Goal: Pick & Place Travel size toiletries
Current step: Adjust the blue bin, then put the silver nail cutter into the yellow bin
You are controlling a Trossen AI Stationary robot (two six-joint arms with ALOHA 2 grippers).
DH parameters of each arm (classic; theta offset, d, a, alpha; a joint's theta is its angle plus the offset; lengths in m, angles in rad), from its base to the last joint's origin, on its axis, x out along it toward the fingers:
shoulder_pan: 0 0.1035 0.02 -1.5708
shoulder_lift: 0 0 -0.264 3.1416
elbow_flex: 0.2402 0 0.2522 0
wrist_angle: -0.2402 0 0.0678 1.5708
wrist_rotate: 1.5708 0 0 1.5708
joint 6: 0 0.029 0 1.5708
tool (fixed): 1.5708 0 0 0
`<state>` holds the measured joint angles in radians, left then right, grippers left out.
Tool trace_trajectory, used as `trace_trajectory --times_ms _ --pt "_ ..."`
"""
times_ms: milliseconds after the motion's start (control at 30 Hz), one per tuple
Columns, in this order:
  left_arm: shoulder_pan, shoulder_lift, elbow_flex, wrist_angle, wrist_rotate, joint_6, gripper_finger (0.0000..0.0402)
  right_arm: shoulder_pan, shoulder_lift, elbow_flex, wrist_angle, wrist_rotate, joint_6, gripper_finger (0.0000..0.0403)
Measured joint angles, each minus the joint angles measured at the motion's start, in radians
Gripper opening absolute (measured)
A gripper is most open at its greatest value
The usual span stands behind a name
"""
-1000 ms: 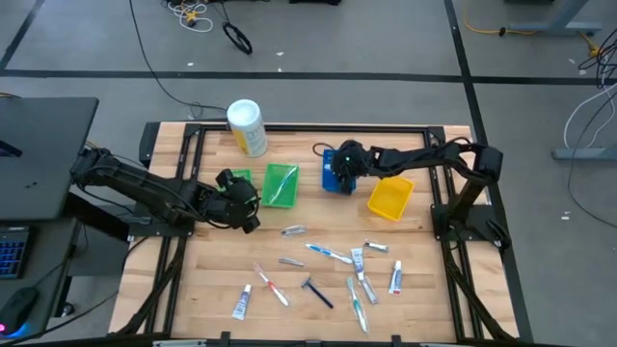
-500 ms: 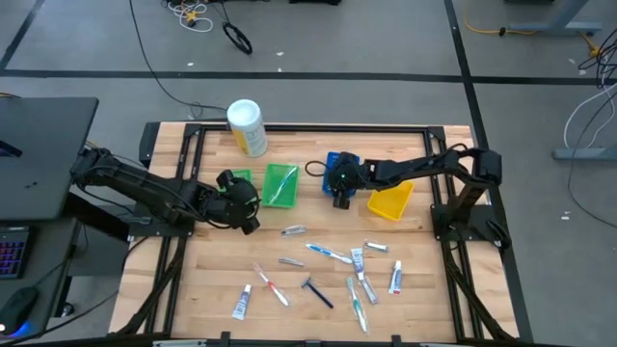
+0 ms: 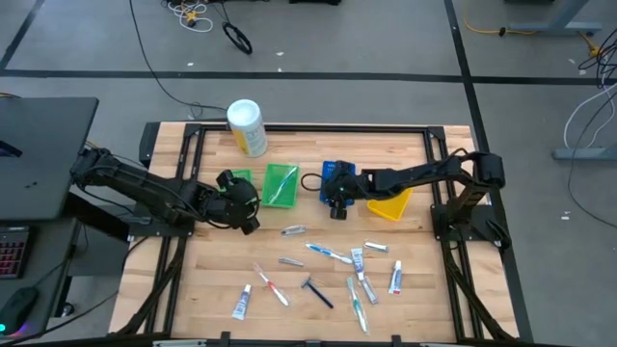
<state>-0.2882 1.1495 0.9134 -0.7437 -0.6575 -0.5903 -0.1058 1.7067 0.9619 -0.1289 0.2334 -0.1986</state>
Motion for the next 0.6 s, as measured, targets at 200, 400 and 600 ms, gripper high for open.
trace_trajectory --times_ms 200,400,600 --pt "0.0 0.0 0.0 0.001 0.0 0.0 0.0116 0.04 -0.102 0.002 -0.011 0.006 -0.001 0.0211" --pt "0.0 0.0 0.0 0.0 -0.002 0.001 0.0116 0.089 -0.216 0.002 -0.06 -0.002 0.078 0.0211" --pt "0.0 0.0 0.0 0.0 -0.004 0.02 0.0116 0.166 -0.267 0.001 -0.153 -0.054 0.136 0.0211"
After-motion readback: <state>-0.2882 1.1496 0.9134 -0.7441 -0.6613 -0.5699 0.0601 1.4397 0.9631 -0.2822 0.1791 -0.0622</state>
